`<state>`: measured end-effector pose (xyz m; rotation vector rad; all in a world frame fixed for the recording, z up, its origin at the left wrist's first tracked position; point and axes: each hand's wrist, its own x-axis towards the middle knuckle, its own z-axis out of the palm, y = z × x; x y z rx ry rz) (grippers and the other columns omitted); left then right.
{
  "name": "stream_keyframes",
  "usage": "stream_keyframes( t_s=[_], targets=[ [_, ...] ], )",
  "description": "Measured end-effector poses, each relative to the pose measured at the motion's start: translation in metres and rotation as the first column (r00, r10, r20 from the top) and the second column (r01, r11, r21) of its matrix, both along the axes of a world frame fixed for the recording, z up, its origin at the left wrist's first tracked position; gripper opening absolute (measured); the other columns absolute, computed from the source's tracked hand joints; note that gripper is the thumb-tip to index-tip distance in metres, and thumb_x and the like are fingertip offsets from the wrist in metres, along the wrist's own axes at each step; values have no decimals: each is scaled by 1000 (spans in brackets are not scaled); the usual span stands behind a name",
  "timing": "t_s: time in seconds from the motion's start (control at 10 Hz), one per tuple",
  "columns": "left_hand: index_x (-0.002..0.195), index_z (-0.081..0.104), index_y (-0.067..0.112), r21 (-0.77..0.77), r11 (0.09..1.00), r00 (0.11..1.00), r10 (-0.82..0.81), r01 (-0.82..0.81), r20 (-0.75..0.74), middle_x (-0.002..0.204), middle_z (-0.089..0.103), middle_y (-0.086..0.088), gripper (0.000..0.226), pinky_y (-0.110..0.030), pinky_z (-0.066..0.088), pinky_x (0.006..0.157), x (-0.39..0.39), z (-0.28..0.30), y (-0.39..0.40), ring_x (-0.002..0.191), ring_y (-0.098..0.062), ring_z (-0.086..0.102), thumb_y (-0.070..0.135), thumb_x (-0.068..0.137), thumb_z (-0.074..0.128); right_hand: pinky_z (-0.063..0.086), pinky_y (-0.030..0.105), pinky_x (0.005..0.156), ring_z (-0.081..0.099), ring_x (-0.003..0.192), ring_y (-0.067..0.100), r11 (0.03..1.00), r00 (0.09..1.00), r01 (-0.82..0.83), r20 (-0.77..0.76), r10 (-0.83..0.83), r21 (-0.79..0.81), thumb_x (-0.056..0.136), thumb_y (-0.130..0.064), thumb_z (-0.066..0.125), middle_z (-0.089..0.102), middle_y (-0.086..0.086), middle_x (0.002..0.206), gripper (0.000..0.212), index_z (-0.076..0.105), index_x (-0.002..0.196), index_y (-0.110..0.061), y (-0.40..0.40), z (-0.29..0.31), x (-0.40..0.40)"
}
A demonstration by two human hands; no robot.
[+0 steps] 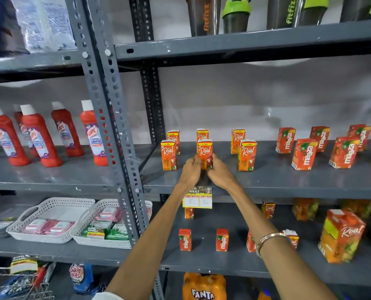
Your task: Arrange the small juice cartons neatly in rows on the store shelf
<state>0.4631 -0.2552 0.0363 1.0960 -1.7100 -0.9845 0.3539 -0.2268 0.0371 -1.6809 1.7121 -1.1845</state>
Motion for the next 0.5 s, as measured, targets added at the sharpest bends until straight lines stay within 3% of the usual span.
stream_keyframes(
  t_s=[0.2, 0.4, 0.5],
  targets=[
    [115, 63, 7, -7, 1000, 1000, -15, 15, 17, 120, 67, -13, 41, -41, 44, 106, 2, 4, 1, 112, -23, 62, 27, 107, 28, 49, 39, 99, 58, 123, 29, 1000, 1000, -5, 6, 5, 11, 94, -2, 53, 62, 9, 133, 47, 43, 137, -17, -7, 0, 1],
    [107, 63, 10, 19, 999, 1000, 27, -27, -6, 111, 69, -10, 40, -49, 45, 107, 1, 2, -3, 105, -19, 63, 30, 105, 29, 50, 36, 92, 60, 122, 30, 999, 1000, 13, 15, -13, 31, 94, -4, 54, 62, 10, 131, 50, 37, 141, -14, -4, 2, 2],
    [109, 62, 13, 7, 992, 989, 125, -124, -74, 94, 66, -3, 35, -37, 47, 105, 1, 1, 13, 88, -9, 57, 23, 106, 29, 45, 41, 104, 48, 136, 31, 998, 997, 53, 50, -54, 25, 97, -5, 52, 49, 10, 147, 71, 13, 156, -11, 15, 4, 4]
  ],
)
